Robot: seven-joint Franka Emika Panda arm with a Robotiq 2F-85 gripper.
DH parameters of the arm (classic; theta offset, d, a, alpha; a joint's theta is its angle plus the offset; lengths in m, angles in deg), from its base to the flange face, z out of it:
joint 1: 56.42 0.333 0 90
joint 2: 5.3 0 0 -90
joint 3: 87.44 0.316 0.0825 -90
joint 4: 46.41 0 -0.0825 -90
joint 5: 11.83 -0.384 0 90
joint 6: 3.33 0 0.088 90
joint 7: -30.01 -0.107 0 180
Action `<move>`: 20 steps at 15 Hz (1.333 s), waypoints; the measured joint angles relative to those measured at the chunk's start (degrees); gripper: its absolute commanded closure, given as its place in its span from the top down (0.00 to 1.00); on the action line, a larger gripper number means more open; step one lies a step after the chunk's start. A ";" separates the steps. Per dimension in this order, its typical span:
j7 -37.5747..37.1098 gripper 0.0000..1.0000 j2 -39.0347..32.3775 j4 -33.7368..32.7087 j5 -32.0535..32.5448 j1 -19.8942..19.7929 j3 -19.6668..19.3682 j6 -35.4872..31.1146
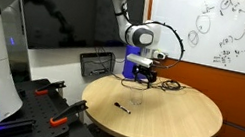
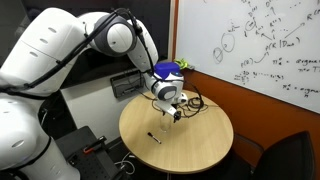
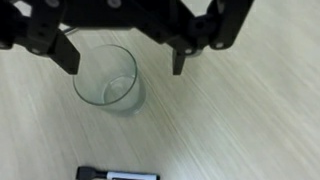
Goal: Move the glass to the right
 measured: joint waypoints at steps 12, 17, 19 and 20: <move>-2.74 0.03 -9.62 -11.26 1.83 -0.15 0.02 6.89; -2.83 0.01 -10.16 -12.38 1.87 -0.34 -0.03 6.94; -2.83 0.01 -10.18 -12.46 1.87 -0.54 -0.05 6.95; -2.83 0.01 -10.18 -12.50 1.87 -0.64 -0.15 6.95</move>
